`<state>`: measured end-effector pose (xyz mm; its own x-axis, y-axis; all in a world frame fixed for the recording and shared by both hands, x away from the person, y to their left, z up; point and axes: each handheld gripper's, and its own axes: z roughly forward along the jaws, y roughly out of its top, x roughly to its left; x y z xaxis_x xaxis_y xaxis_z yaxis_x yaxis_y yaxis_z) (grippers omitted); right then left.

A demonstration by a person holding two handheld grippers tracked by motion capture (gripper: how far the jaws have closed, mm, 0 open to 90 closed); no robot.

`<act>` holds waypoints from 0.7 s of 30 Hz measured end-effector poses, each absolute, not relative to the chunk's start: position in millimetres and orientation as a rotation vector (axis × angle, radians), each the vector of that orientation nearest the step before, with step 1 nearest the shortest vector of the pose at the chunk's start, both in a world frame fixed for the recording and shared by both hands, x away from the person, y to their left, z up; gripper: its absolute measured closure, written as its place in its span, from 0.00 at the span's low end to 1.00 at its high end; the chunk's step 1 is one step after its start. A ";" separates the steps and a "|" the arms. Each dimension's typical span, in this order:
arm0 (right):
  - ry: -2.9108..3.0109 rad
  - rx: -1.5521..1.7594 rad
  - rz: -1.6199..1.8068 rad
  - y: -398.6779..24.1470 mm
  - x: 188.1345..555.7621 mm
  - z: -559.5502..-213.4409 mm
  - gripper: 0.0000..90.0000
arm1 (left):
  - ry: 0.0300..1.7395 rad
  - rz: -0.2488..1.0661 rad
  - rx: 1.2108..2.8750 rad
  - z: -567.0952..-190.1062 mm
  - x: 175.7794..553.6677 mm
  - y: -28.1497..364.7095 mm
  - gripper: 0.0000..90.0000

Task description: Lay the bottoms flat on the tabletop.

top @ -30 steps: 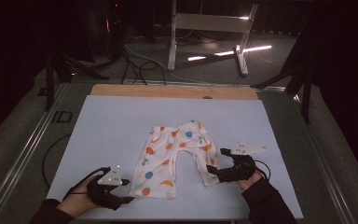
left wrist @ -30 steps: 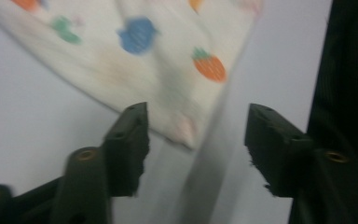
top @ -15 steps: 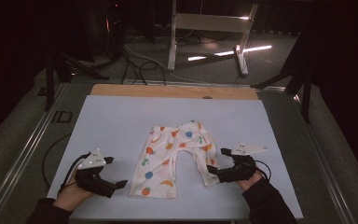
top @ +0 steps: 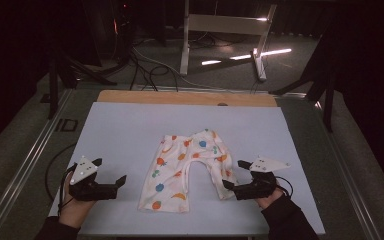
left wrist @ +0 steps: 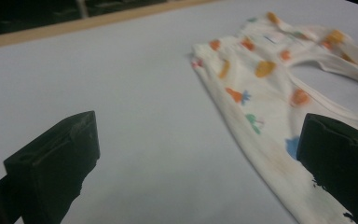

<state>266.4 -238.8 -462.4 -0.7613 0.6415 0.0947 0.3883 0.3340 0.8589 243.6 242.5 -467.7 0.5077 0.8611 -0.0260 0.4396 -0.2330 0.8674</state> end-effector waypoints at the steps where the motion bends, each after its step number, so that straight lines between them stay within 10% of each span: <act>1: 2.346 0.917 1.399 -240.0 265.2 -462.9 0.11 | 1.092 0.622 1.853 -468.8 242.9 240.7 0.00; 7: 2.361 0.906 1.415 -244.0 256.0 -465.7 0.11 | 1.095 0.656 1.909 -484.1 243.1 231.2 0.00; 14: 2.472 0.827 1.343 -231.0 246.0 -488.3 0.54 | 1.093 0.624 1.927 -489.4 245.0 228.3 0.00; 21: 2.603 0.773 1.213 -218.5 245.8 -507.7 0.70 | 1.076 0.636 1.920 -487.8 242.3 228.6 0.00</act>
